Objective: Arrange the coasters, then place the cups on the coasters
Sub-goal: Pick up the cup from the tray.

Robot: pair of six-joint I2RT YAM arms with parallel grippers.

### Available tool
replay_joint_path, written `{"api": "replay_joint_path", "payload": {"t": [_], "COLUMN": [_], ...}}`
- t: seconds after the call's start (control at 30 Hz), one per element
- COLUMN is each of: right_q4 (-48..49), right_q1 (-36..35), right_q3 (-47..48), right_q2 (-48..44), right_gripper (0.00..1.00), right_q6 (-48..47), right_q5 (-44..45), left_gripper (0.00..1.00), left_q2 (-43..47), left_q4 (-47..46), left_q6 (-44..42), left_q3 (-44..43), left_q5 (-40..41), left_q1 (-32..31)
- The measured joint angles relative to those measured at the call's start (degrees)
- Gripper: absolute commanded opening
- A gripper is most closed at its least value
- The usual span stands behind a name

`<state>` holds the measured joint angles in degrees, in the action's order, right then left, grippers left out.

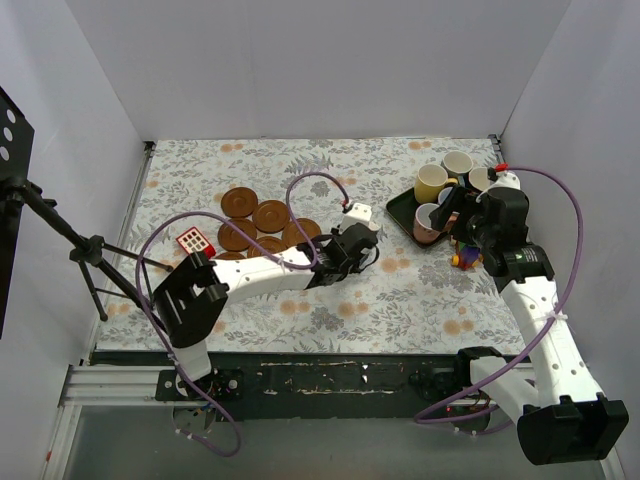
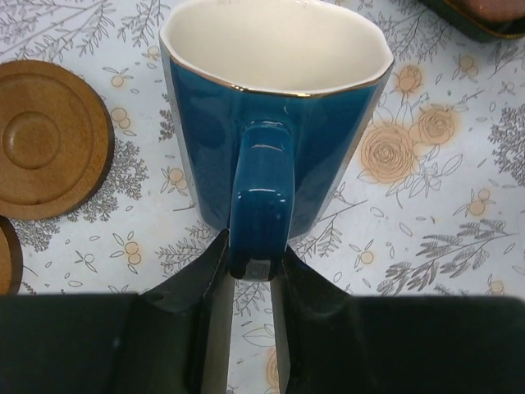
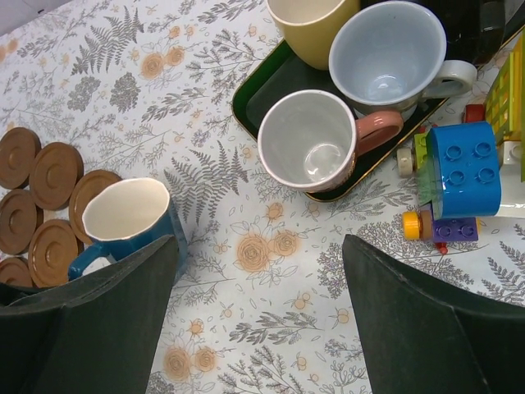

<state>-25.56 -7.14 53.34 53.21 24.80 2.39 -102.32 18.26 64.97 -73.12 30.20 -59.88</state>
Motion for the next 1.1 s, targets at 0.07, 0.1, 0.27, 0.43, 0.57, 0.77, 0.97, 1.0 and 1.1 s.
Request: {"api": "replay_joint_path", "payload": {"t": [0.07,0.1,0.27,0.43,0.57,0.77,0.97,1.0,1.1], "right_q4": [0.0,0.0,0.5,2.5,3.4,5.0,7.0,7.4,8.3], "right_q1": [0.0,0.0,0.0,0.0,0.0,-4.4,-14.3,-15.3,-17.8], "right_q3": [0.0,0.0,-0.4,-4.3,-5.1,-5.6,-5.6,-5.6,-5.6], "right_q2": [0.0,0.0,0.0,-0.4,1.6,6.5,12.1,13.0,16.8], "right_gripper": [0.89,0.89,0.88,0.84,0.82,0.79,0.78,0.77,0.76], "right_q6": [0.0,0.0,-0.7,-2.8,-4.9,-6.8,-7.1,-7.1,-7.1], "right_q5": [0.1,0.1,-0.1,-6.8,-14.6,-20.5,-19.1,-18.9,-18.1], "left_gripper": [0.00,0.00,0.00,0.00,0.00,0.00,0.00,0.00,0.00], "left_q2": [1.6,2.0,4.4,9.5,14.3,16.4,16.7,16.7,16.9], "left_q4": [-3.0,-4.3,-11.2,-19.6,-28.8,-40.0,-48.1,-48.9,-50.8], "left_q6": [-0.9,-1.3,-3.4,-6.0,-8.5,-12.0,-13.2,-13.1,-12.8], "left_q3": [3.6,5.1,11.5,19.1,27.7,38.0,42.7,43.2,44.7], "left_q5": [-1.7,-2.2,-3.2,-4.2,-5.2,-7.4,-8.3,-8.4,-8.6], "left_q1": [0.3,0.4,0.4,0.4,0.4,0.4,0.4,0.4,0.4]}}
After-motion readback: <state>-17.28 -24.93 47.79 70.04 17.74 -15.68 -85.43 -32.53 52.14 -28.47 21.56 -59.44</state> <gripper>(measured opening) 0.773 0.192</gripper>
